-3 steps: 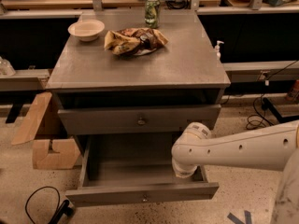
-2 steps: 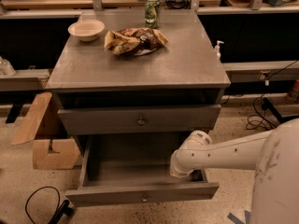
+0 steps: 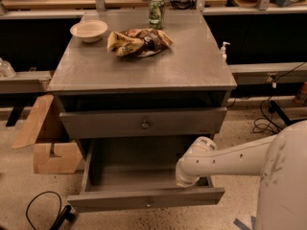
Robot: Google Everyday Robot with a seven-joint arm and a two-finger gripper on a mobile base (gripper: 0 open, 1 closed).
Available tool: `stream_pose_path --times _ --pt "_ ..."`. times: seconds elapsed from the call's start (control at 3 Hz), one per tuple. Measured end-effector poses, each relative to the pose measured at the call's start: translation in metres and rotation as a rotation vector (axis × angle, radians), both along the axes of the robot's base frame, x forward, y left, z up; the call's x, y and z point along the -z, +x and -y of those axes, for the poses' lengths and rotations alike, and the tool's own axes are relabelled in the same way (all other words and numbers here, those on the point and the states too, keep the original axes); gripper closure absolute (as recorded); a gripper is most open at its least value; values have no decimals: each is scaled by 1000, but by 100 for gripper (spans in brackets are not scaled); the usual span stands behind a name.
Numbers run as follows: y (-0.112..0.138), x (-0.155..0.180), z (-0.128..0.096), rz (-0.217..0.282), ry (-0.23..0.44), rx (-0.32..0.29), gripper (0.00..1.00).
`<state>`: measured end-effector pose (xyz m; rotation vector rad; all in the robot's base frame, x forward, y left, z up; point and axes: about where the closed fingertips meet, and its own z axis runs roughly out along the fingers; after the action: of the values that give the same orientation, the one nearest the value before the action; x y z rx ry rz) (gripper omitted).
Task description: Open middle drawer
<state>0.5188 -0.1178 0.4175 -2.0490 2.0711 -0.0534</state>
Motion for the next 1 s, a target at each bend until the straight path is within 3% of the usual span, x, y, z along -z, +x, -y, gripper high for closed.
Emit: stream_pose_path --times 0.33,1.0 --pt "-34 10 9 -94 -44 33 100" --pt "-38 11 10 -109 -51 38 100"
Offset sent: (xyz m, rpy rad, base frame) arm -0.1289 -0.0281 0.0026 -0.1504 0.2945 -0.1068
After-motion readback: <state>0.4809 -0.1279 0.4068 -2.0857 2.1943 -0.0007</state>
